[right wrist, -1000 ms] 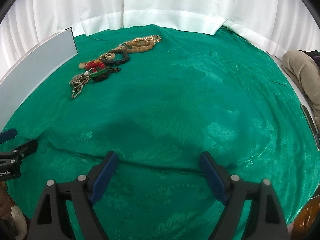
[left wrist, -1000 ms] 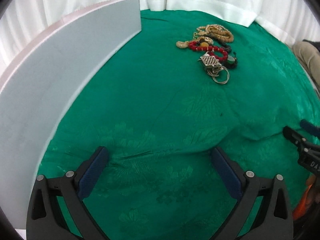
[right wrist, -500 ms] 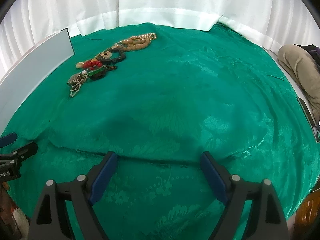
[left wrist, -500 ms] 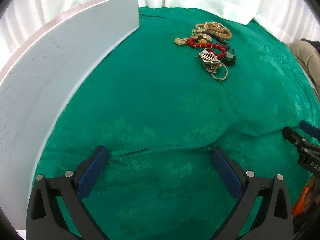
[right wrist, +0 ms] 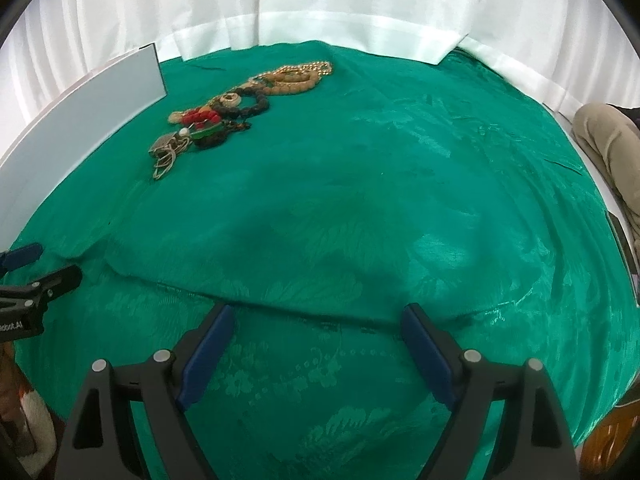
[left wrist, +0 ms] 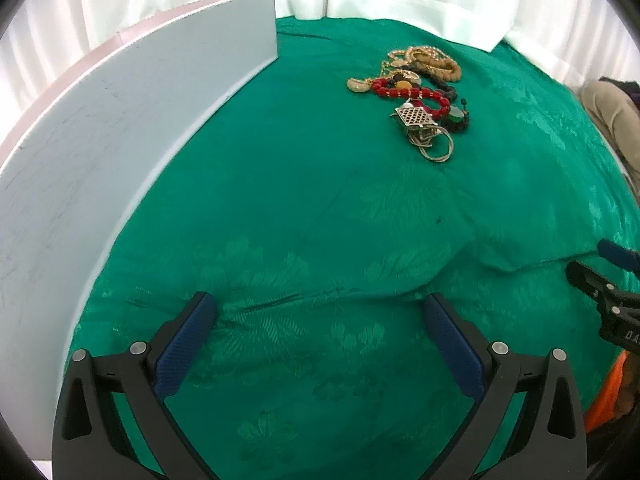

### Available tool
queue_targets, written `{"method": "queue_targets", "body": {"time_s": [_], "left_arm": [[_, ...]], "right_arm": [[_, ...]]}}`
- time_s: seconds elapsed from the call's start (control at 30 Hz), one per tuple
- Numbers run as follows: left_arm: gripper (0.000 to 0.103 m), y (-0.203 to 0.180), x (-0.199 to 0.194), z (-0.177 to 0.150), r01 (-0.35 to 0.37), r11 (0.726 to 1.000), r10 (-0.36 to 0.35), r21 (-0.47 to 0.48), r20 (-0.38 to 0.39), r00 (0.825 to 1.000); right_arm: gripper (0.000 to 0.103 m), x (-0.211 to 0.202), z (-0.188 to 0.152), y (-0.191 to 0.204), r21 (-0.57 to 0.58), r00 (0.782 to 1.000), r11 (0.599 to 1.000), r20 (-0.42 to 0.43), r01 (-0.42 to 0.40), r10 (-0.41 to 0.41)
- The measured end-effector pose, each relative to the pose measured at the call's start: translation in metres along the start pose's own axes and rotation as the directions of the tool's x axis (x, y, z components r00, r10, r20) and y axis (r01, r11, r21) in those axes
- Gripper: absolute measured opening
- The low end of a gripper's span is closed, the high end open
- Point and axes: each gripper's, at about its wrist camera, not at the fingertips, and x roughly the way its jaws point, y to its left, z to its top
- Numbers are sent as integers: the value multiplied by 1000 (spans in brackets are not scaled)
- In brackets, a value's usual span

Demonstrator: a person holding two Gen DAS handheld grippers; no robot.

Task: Organize jewelry
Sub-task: 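Withdraw both tools from the box back over the jewelry pile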

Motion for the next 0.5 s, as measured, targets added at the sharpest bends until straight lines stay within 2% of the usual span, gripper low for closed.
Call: {"method": "queue_targets", "body": {"time_s": [0.27, 0.5], "left_arm": [[102, 1, -21, 11, 74, 997, -73, -15, 65, 995], [102, 7, -21, 31, 97, 995, -95, -30, 54, 994]], "right_arm": [[88, -1, -2, -1, -14, 1000, 1000, 26, -13, 13], [88, -1, -2, 1, -18, 999, 1000, 31, -11, 12]]}}
